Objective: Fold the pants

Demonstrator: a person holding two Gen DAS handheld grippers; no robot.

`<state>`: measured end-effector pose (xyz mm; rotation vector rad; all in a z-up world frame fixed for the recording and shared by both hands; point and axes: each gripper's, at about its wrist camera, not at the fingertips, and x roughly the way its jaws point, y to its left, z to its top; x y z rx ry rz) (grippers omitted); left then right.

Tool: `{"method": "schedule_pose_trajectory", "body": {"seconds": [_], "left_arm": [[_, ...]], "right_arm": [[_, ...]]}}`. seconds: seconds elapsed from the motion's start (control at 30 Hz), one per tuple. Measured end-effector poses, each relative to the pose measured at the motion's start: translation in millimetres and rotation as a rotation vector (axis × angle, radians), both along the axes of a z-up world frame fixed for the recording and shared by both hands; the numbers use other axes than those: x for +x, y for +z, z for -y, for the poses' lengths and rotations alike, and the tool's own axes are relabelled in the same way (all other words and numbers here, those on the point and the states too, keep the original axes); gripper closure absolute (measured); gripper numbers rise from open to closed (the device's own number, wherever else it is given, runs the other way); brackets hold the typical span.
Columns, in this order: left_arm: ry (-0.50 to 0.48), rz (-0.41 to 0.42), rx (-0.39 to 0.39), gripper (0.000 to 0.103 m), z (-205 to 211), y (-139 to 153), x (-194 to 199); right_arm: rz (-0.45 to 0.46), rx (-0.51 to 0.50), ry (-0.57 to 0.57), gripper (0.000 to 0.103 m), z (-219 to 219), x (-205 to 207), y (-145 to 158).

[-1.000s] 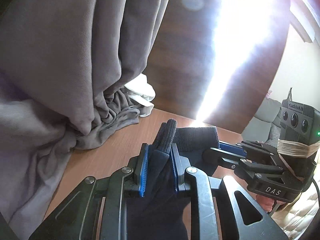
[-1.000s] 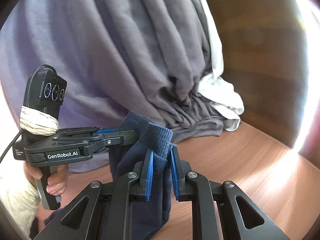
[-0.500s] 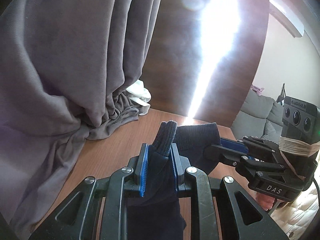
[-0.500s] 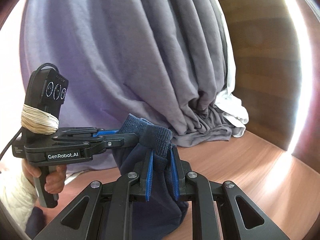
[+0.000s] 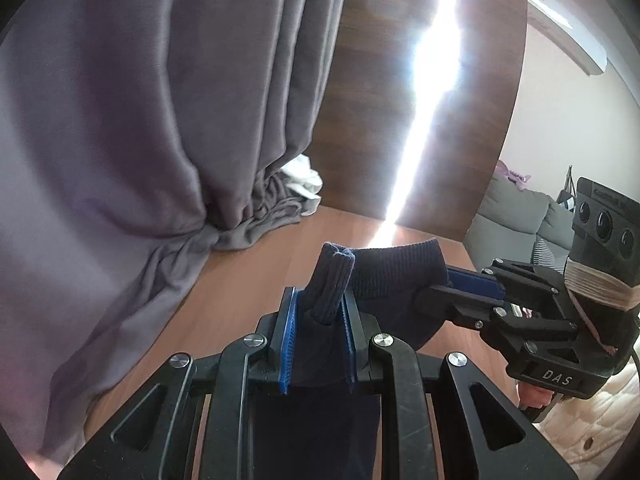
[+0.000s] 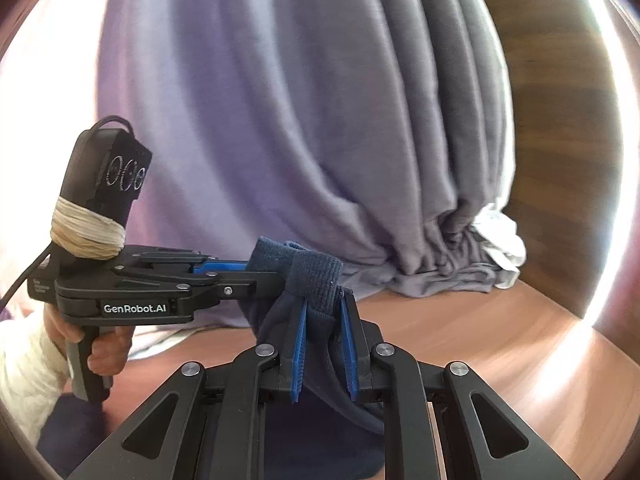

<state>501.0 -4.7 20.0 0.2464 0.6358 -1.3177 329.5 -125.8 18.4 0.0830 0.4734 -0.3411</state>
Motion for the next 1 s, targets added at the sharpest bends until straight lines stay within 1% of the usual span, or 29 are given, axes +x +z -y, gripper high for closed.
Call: {"method": "schedule_pose_trajectory", "body": {"seconds": [0.17,0.23,0.47,0.6,0.7,0.73,0.9,0.93,1.0], "left_arm": [[0.046,-0.027,0.028,0.083,-36,-16,-2],[0.067,-0.045,0.051,0.082,-50,-26,-3],[0.123,-0.121,0.128,0.082,-84,-65,-9],[0.138,-0.15,0.198,0.082,-96,-85,-17],[0.162,-0.135,0.256,0.081,-102,-94,-26],[0.188,-0.126,0.281,0.082,-105,-97,-29],[0.27,-0.14,0.332,0.081,-129,-100,-36],[0.284,-0.122,0.349,0.081,-133,-99,-41],[0.311,-0.092,0.37,0.08,-137,-95,-50]], "right_arm": [[-0.035,-0.026,0.092,0.086,-38,5,-13],[-0.059,-0.034,0.133,0.086,-52,7,-21],[-0.164,-0.011,0.255,0.086,-81,13,-54],[-0.235,0.022,0.317,0.086,-91,13,-75],[-0.285,0.06,0.359,0.084,-96,12,-86],[-0.295,0.075,0.374,0.083,-97,10,-89],[-0.31,0.118,0.44,0.082,-102,2,-88],[-0.31,0.13,0.455,0.079,-103,-1,-86],[-0.312,0.137,0.47,0.075,-107,-10,-83]]}}
